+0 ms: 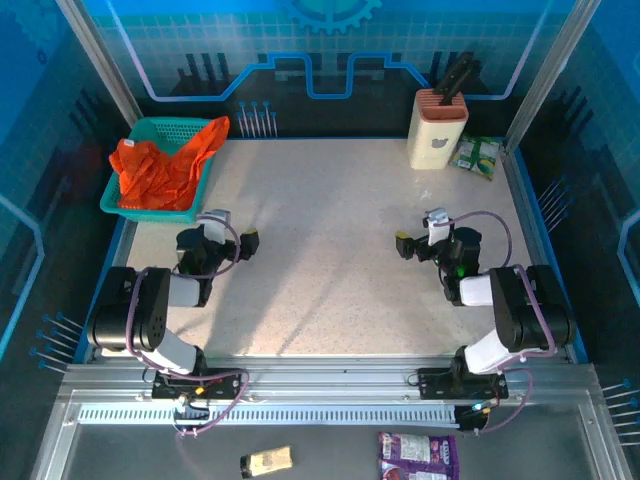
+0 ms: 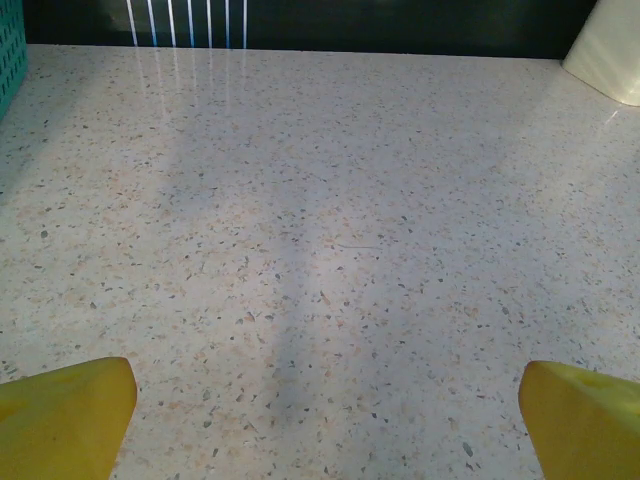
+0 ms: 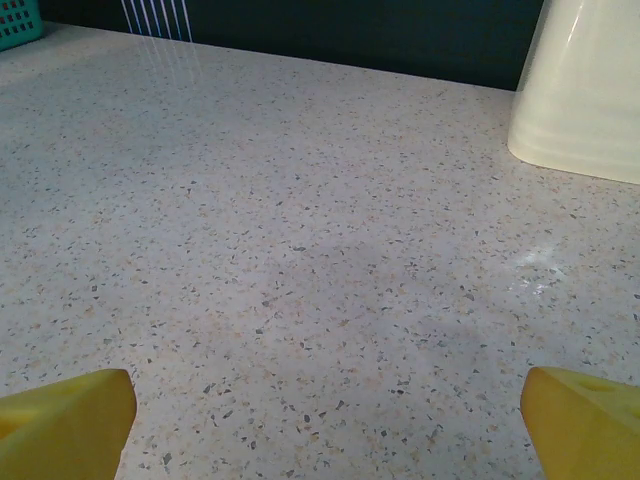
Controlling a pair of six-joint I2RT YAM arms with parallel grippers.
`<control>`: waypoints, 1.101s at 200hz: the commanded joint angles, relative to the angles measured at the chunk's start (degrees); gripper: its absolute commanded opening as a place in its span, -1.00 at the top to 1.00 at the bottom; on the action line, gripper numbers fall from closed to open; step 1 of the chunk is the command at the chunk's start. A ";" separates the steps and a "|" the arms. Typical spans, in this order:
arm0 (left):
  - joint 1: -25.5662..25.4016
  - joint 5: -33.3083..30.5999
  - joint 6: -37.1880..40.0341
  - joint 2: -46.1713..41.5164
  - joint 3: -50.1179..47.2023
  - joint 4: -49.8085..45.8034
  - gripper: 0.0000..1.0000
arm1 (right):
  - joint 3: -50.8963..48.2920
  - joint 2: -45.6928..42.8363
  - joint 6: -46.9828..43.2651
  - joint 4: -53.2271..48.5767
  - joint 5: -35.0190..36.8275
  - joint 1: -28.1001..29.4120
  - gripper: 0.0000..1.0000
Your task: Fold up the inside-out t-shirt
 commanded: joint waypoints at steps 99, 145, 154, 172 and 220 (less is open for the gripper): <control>0.60 -2.43 -0.72 0.63 1.72 -0.05 -0.98 | 1.26 0.15 0.33 0.58 0.75 -0.84 -0.99; 0.60 -2.66 -0.77 0.61 1.76 -0.15 -0.98 | 1.26 0.18 0.28 0.53 0.67 -0.98 -0.99; 0.58 -2.66 -0.77 0.59 1.76 -0.12 -0.99 | 1.30 0.21 0.34 0.52 0.68 -0.93 -0.99; 0.60 -2.68 -0.77 0.61 1.76 -0.07 -0.99 | 1.42 0.17 0.51 0.38 2.00 -0.82 -0.99; 0.51 -3.22 -0.77 -0.86 1.19 -0.18 -0.98 | 0.78 -0.76 1.06 0.76 5.11 -0.25 -0.99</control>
